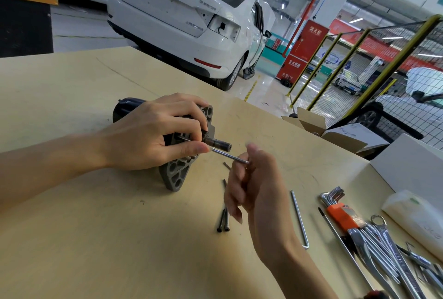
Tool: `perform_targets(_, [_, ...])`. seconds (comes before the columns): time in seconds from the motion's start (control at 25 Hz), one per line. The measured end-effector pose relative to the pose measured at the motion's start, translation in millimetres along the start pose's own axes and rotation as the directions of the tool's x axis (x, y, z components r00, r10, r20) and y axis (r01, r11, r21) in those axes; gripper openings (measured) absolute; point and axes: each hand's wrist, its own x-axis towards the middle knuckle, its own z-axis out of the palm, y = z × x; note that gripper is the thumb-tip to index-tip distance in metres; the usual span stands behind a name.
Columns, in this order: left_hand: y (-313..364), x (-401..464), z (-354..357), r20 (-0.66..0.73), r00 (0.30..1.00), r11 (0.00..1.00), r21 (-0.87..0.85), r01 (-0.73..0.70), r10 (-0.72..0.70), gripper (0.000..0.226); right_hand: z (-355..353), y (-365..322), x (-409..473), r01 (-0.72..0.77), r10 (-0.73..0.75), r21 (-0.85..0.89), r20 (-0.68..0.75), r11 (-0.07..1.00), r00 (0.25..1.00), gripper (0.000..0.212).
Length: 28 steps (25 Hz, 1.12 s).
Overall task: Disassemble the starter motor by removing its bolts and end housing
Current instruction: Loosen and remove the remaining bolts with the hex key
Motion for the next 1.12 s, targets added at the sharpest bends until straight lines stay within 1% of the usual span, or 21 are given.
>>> perform_targets(0.08, [-0.4,-0.2,0.2,-0.003,1.0,1.0,-0.004,0.008,-0.008,0.03,-1.0,-0.5,-0.2,-0.027,0.027,0.028,0.011,0.999,1.0,0.044])
perform_targets(0.12, [-0.5,-0.3,0.4,-0.005,1.0,1.0,-0.008,0.011,-0.011,0.03,-1.3,-0.5,-0.3,-0.024,0.024,0.03,0.017,0.999,1.0,0.041])
perform_targets(0.24, [-0.6,-0.2,0.9,-0.01,1.0,1.0,-0.016,0.018,-0.018,0.031,-1.0,1.5,-1.3,0.03,-0.031,0.018,0.025,0.999,0.999,0.024])
perform_targets(0.32, [-0.8,-0.2,0.7,-0.008,1.0,1.0,-0.015,0.019,-0.019,0.031,-0.2,4.8,-1.7,0.053,-0.053,0.006,0.032,0.999,0.998,0.02])
perform_targets(0.6, [-0.4,0.0,0.4,0.007,1.0,0.999,-0.018,0.03,-0.03,0.03,0.3,5.1,0.1,0.027,-0.026,-0.083,0.013,0.996,1.0,0.029])
perform_targets(0.76, [0.0,-0.4,0.4,-0.002,1.0,0.999,-0.03,0.019,-0.019,0.032,2.3,4.7,-1.8,0.042,-0.044,-0.118,-0.015,0.992,0.999,0.04])
perform_targets(0.88, [0.9,0.0,2.2,-0.016,1.0,1.0,-0.026,0.018,-0.018,0.031,4.6,3.5,-2.9,0.096,-0.106,-0.129,-0.075,0.987,0.992,0.033])
perform_targets(0.96, [0.6,-0.3,2.3,-0.021,1.0,0.999,-0.029,0.023,-0.023,0.03,5.1,1.9,-3.6,0.129,-0.141,-0.103,-0.116,0.986,0.983,0.028])
perform_targets(1.04, [-0.1,-0.7,1.7,-0.02,1.0,0.999,-0.028,0.021,-0.021,0.03,4.8,1.6,-4.0,0.142,-0.154,-0.095,-0.129,0.985,0.98,0.027])
perform_targets(1.12, [-1.1,-0.8,1.6,-0.015,1.0,0.999,-0.026,0.019,-0.02,0.03,4.7,2.4,-4.4,0.15,-0.166,-0.122,-0.131,0.981,0.977,0.027])
